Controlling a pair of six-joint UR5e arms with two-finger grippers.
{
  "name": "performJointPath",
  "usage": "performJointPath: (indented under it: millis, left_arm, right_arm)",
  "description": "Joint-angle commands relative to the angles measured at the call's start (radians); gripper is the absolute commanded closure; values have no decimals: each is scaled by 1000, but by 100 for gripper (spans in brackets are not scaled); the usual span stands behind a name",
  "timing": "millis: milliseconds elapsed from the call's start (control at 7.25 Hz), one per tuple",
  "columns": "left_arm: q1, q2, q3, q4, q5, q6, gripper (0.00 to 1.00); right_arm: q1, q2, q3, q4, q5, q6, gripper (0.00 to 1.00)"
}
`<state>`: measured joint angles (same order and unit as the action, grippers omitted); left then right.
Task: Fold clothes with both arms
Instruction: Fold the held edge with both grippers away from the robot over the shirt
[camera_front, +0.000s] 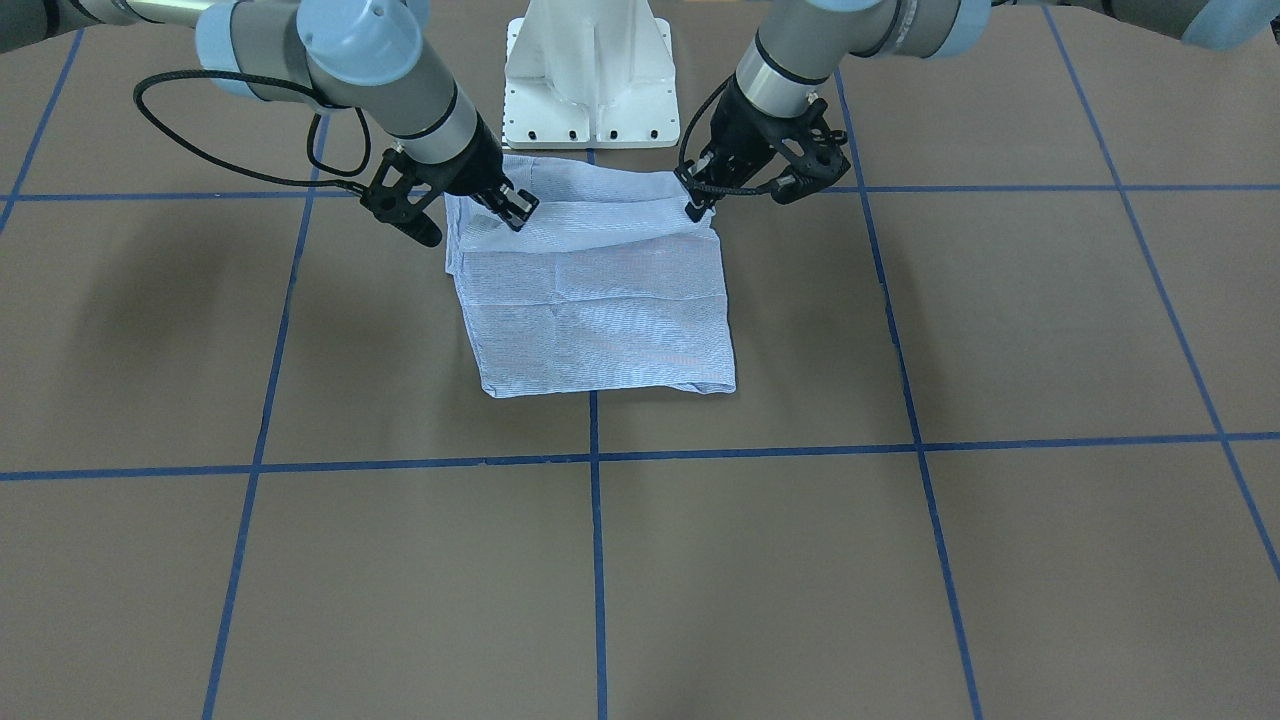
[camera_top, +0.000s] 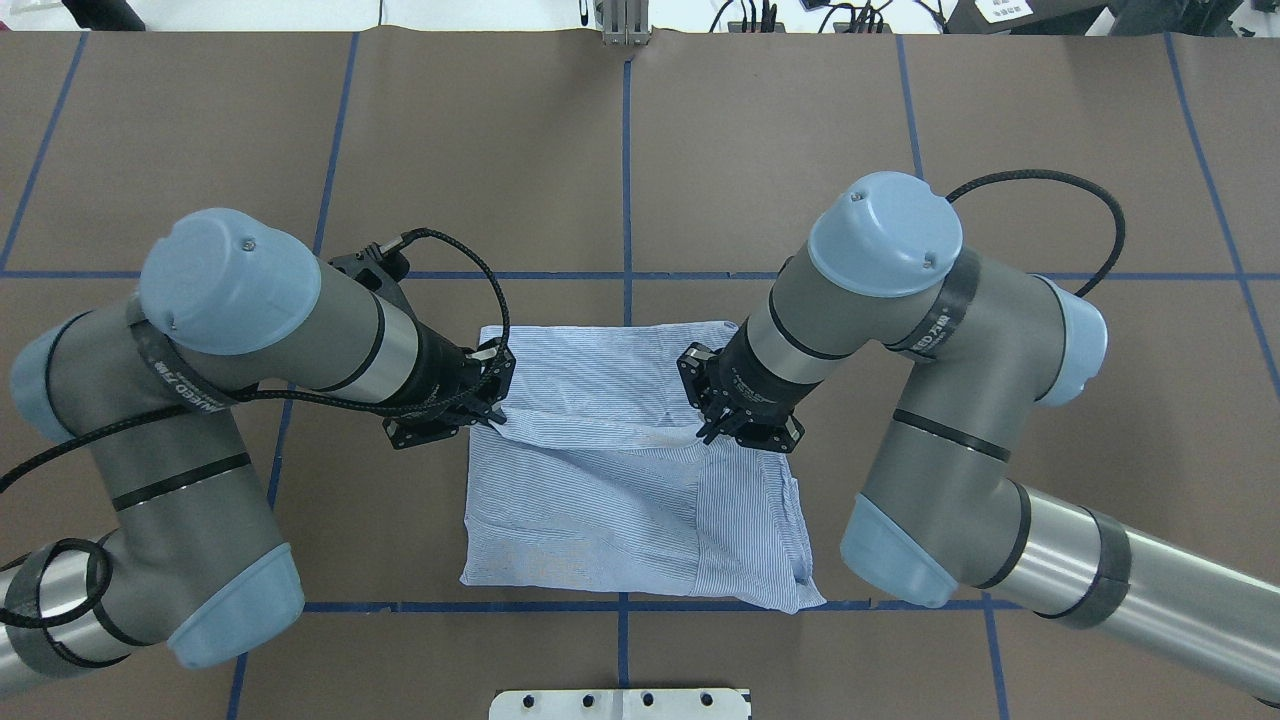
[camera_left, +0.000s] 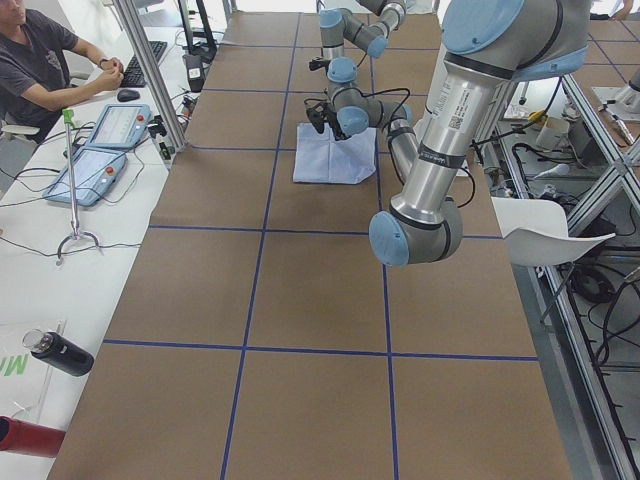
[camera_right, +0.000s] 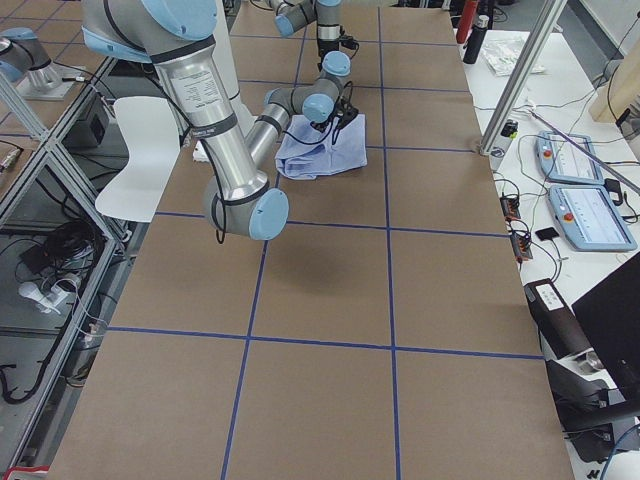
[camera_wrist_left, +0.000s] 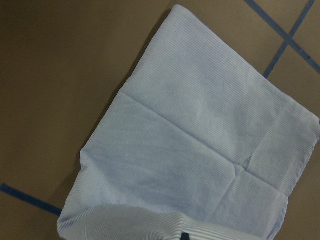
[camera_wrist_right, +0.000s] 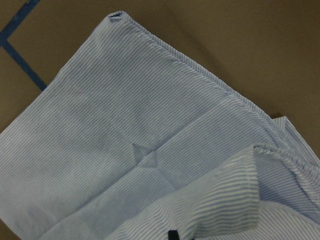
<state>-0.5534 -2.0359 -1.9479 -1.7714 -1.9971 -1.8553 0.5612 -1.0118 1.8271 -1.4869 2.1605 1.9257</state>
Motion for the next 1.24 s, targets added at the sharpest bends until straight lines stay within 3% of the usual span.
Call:
performJointPath:
  millis: [0,414,827,1103]
  left_arm:
    - [-20,-1,113,-129,6,4,100]
    - [-31,-7,144,-144,5,25,100]
    - [-33,-13,188,-189,15,25,100]
    - [-46,-17,227,-226,18,25,100]
  right_arm:
    - [6,35,-81,2,-27,-42,100]
    - [54,54,-126,2,-31,-79,100]
    - [54,171,-277,7,-56,-80,100]
    - [56,173,-324,78,-62,-79,100]
